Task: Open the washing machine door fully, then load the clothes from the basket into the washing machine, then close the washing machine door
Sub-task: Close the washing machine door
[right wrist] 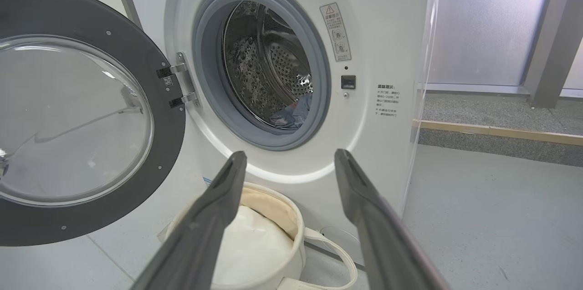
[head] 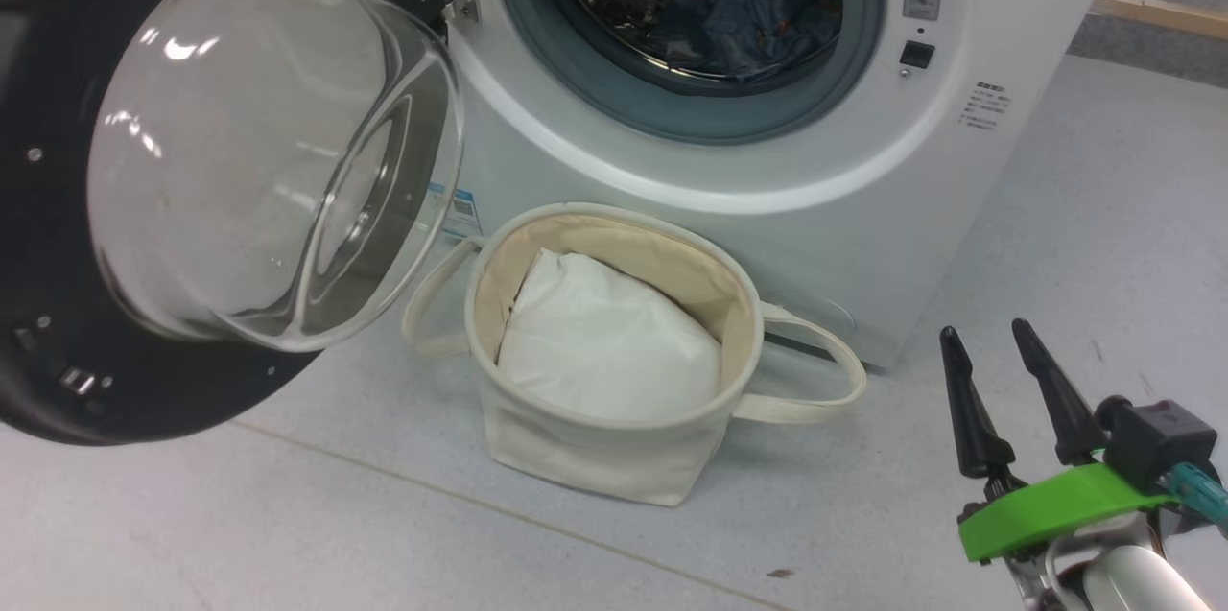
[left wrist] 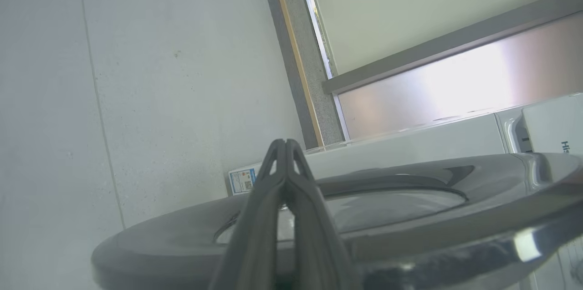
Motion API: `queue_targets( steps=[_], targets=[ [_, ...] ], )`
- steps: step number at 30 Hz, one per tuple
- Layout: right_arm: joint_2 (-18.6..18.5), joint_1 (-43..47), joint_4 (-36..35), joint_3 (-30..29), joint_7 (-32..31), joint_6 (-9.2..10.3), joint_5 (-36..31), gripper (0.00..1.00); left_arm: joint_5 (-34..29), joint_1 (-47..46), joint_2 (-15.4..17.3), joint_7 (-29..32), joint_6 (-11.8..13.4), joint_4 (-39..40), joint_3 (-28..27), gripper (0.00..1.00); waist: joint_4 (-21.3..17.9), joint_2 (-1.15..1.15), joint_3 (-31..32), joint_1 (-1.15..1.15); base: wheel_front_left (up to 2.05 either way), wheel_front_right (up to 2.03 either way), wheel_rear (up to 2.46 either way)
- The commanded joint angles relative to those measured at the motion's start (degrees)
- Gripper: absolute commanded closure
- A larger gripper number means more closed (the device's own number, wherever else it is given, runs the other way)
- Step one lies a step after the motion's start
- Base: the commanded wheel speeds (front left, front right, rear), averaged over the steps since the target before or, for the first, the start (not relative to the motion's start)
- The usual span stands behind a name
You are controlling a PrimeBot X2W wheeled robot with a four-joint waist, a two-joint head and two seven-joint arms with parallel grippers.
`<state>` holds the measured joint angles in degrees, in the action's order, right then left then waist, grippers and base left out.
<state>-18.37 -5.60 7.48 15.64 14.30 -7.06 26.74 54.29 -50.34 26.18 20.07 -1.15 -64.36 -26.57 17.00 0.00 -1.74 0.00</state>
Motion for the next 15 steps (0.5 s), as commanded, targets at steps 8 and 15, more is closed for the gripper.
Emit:
queue_targets(
  steps=[8,15],
  targets=[
    [-0.85,-0.93,-2.20,0.21,0.70,-0.43,-0.44,0.00,3.07,-4.16,0.91,19.10,-4.58,-2.22,2.60,1.00,2.42,0.00,0.51,0.00,0.00,0.00,0.00],
    [0.12,-0.10,-2.24,-0.19,0.70,-0.43,-0.51,0.00,6.80,-3.39,-1.94,30.87,-5.95,-0.03,2.89,1.00,4.10,0.00,1.43,0.00,0.00,0.00,0.00]
  ],
)
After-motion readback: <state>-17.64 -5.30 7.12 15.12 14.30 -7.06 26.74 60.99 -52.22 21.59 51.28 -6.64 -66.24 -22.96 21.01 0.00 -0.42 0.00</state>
